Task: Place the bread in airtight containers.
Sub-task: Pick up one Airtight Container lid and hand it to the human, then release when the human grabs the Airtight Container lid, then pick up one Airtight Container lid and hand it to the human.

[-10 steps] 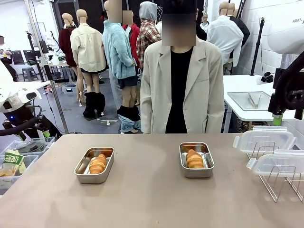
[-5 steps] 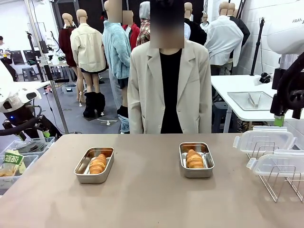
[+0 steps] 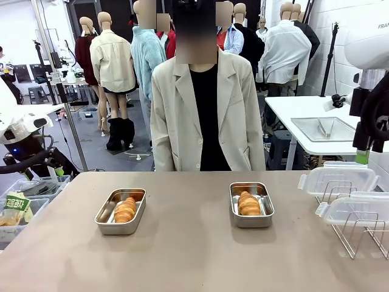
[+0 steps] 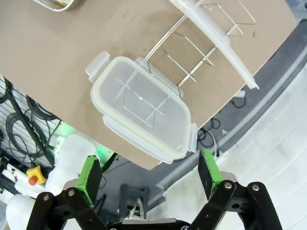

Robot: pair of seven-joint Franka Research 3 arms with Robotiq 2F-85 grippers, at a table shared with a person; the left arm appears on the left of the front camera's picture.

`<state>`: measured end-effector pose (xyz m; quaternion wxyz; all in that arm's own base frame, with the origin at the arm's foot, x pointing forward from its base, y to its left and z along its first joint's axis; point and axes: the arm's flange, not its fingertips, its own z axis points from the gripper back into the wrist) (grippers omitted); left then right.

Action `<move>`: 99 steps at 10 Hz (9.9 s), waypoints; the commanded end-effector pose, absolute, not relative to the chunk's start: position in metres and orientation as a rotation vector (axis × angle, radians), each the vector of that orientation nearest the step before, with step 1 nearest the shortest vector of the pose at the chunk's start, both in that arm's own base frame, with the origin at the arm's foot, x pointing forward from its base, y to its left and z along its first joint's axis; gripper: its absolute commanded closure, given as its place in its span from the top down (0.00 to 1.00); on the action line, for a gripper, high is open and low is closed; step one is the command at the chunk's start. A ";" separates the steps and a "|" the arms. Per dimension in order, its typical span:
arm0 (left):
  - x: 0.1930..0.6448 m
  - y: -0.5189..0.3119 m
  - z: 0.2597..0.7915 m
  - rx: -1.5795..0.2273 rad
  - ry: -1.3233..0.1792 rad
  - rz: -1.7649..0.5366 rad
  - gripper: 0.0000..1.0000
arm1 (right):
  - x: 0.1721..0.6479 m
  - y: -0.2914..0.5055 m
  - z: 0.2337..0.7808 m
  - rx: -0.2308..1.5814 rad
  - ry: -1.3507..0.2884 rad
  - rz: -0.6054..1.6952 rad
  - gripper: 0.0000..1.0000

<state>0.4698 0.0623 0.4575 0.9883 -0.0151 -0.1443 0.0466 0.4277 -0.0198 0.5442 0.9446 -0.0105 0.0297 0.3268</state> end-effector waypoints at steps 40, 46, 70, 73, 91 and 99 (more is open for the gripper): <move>0.468 0.064 0.459 -0.021 -0.290 0.088 1.00 | 0.411 0.011 0.479 -0.051 0.149 1.263 0.00; 0.468 0.064 0.459 -0.021 -0.290 0.088 1.00 | 0.404 0.039 0.588 0.076 -0.072 1.018 0.00; 0.468 0.064 0.459 -0.021 -0.290 0.088 1.00 | 0.536 0.199 0.611 -0.098 -0.631 0.666 0.00; 0.468 0.064 0.459 -0.021 -0.290 0.088 1.00 | 0.538 0.199 0.610 -0.090 -0.622 0.657 0.00; 0.468 0.064 0.459 -0.021 -0.290 0.088 1.00 | 0.548 0.014 0.604 0.013 0.007 1.426 1.00; 0.468 0.064 0.459 -0.021 -0.290 0.088 1.00 | 0.532 -0.023 0.530 0.074 0.044 1.441 1.00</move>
